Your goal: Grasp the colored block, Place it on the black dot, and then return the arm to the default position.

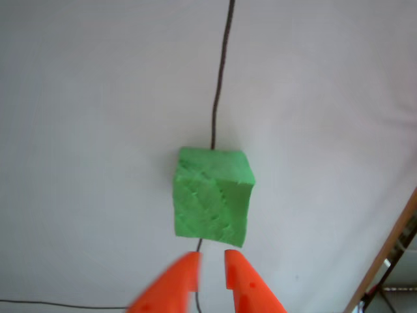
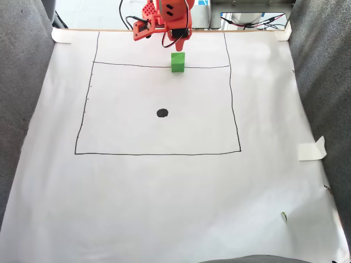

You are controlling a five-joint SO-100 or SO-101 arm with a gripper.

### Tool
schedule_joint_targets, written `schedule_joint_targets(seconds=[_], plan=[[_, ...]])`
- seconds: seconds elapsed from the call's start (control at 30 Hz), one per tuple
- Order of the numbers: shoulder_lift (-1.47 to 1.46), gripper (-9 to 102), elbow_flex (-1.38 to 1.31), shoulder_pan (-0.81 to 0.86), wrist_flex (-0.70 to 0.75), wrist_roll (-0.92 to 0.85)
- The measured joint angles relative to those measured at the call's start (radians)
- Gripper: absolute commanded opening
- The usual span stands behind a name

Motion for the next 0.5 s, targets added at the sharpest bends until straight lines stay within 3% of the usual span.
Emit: schedule_joint_targets(seconds=[0.13, 0.5], plan=[[0.0, 30, 0.003, 0.003, -0.002, 0.0], [-0.015, 37, 0.048, 0.006, 0.023, -0.032]])
